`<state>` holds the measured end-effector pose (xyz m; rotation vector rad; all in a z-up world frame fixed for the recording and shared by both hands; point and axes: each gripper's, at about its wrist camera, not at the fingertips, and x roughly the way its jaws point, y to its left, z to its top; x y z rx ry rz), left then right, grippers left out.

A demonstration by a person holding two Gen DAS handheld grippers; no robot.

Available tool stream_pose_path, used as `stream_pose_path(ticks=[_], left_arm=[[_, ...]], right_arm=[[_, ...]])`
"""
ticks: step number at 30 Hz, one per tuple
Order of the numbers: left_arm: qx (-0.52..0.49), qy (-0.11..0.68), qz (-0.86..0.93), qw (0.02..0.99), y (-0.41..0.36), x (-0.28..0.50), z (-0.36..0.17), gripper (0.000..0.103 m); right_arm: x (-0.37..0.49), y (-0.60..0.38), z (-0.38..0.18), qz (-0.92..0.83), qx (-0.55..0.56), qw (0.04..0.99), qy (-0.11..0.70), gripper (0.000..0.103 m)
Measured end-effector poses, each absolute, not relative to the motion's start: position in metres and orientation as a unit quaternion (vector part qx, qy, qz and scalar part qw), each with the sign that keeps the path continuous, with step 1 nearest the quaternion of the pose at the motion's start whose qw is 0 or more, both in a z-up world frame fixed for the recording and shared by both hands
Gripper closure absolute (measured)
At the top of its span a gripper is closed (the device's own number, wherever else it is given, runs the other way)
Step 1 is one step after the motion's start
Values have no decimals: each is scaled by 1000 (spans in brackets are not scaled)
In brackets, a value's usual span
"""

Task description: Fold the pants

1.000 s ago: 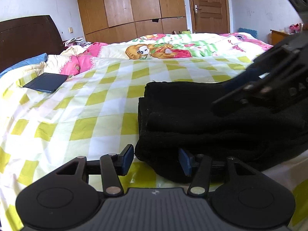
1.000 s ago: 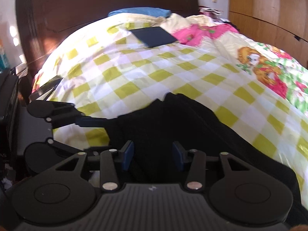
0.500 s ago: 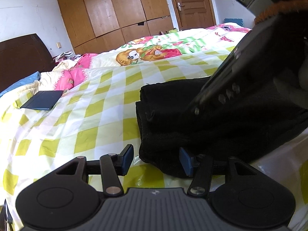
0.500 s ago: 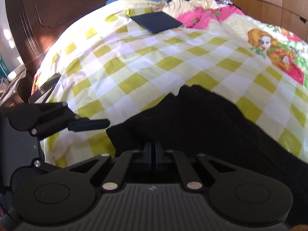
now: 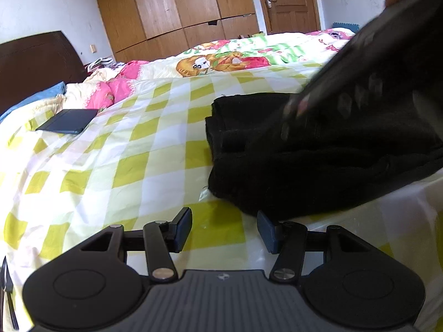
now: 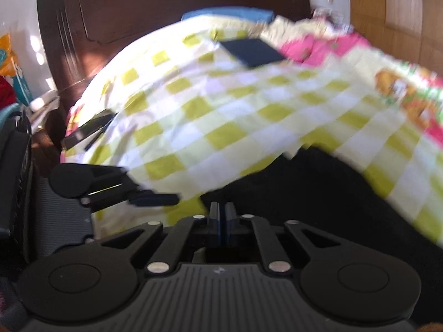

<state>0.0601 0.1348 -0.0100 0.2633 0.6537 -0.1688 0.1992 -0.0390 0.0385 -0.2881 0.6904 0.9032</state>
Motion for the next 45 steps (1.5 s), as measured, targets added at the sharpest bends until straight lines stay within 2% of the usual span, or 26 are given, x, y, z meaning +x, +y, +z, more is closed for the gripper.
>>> stream_pose_path(ticks=[1, 2, 8, 11, 12, 13, 16, 19, 22, 27, 29, 38, 45], left_arm=[[124, 318, -82, 936, 136, 60, -9, 37], [121, 317, -81, 937, 137, 61, -8, 37], [105, 312, -79, 941, 138, 61, -11, 37], [105, 315, -82, 940, 138, 58, -14, 37], [105, 316, -82, 939, 138, 58, -15, 37], [104, 316, -81, 939, 139, 58, -15, 37], [102, 311, -77, 942, 143, 56, -12, 37], [96, 309, -70, 944, 149, 54, -10, 37], [91, 312, -64, 943, 152, 54, -11, 37], [87, 309, -63, 945, 152, 50, -7, 37], [83, 301, -73, 947, 151, 48, -1, 37], [100, 250, -119, 956, 162, 80, 48, 37], [70, 305, -196, 929, 139, 157, 40, 36]], right_arm=[[199, -40, 41, 422, -147, 838, 313, 82], [201, -40, 41, 423, -153, 838, 310, 79], [197, -18, 14, 424, -225, 818, 318, 77], [206, -20, 13, 407, -202, 827, 332, 85], [209, -20, 15, 403, -194, 828, 337, 95], [210, -22, 19, 404, -187, 830, 337, 97], [202, -28, 45, 413, -150, 834, 335, 100], [184, -30, 73, 444, -129, 837, 293, 102], [177, -15, 65, 450, -153, 834, 280, 102], [180, -24, 45, 416, -192, 845, 275, 95], [174, -35, 44, 417, -219, 841, 265, 82], [172, -44, 13, 391, -266, 837, 275, 83], [166, -35, -1, 391, -289, 837, 249, 82]])
